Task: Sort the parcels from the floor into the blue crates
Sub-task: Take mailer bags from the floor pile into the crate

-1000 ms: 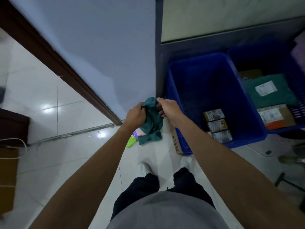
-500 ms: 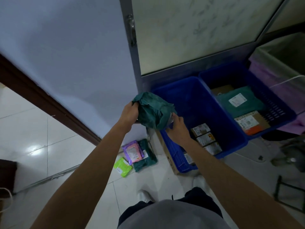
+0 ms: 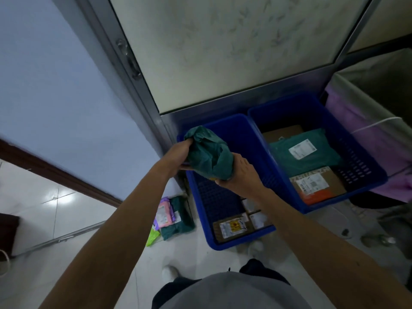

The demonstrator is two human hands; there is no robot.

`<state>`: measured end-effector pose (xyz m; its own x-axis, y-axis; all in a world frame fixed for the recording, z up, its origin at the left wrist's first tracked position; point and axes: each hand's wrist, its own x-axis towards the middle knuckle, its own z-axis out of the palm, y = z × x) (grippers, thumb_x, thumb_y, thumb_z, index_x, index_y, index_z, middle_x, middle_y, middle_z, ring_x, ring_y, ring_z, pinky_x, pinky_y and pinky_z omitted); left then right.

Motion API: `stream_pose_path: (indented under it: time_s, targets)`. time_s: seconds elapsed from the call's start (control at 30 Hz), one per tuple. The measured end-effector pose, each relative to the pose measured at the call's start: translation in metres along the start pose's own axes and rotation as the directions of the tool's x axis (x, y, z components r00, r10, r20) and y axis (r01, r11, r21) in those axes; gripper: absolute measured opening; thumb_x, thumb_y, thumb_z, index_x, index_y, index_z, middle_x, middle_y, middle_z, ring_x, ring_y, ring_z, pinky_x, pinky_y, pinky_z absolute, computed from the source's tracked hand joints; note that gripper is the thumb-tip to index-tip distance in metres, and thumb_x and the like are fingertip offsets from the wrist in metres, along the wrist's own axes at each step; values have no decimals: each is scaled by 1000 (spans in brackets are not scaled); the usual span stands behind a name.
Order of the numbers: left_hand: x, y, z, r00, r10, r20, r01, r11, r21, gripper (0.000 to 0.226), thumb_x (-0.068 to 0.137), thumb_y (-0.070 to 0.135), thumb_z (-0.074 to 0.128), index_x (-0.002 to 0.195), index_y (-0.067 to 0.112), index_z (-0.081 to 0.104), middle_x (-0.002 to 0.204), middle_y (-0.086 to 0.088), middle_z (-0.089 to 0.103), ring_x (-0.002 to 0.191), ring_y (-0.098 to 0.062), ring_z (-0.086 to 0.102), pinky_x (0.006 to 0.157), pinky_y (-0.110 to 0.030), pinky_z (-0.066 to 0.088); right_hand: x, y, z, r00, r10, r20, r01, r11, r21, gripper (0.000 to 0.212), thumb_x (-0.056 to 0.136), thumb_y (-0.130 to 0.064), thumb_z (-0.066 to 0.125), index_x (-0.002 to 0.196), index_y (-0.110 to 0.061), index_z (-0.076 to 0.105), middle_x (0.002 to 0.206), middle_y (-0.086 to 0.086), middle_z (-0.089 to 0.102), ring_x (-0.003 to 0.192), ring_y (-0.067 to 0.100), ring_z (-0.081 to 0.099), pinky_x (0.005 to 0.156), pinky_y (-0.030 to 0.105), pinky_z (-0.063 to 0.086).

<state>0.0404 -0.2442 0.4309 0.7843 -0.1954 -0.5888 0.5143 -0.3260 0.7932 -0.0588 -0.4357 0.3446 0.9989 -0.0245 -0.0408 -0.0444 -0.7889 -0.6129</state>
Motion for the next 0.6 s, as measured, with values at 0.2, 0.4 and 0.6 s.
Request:
stream_pose_path:
  time_s: [0.2, 0.4, 0.6]
  targets:
    - [-1, 30, 86, 995, 27, 100, -15, 993, -120, 42, 88, 70, 53, 106, 33, 63, 113, 8, 68, 111, -14, 62, 101, -39, 50, 18, 50, -48, 990, 132, 39, -137, 975, 174, 65, 71, -53, 79, 117, -24, 43, 108, -3, 58, 93, 21, 61, 69, 41, 54]
    - [5, 38, 118, 990, 82, 119, -72, 993, -89, 38, 90, 67, 52, 103, 34, 66, 94, 18, 75, 96, -5, 70, 86, -27, 52, 38, 58, -76, 944, 268, 193, -329, 798, 505, 69, 72, -48, 86, 121, -26, 42, 107, -13, 59, 91, 7, 60, 75, 32, 52]
    - [17, 30, 118, 981, 59, 183, -54, 998, -34, 79, 71, 77, 68, 128, 23, 65, 117, -5, 73, 108, -24, 70, 103, -46, 51, 51, 48, -82, 906, 285, 312, -418, 497, 760, 81, 61, -64, 85, 126, -21, 63, 113, 2, 74, 96, 19, 74, 91, 45, 59]
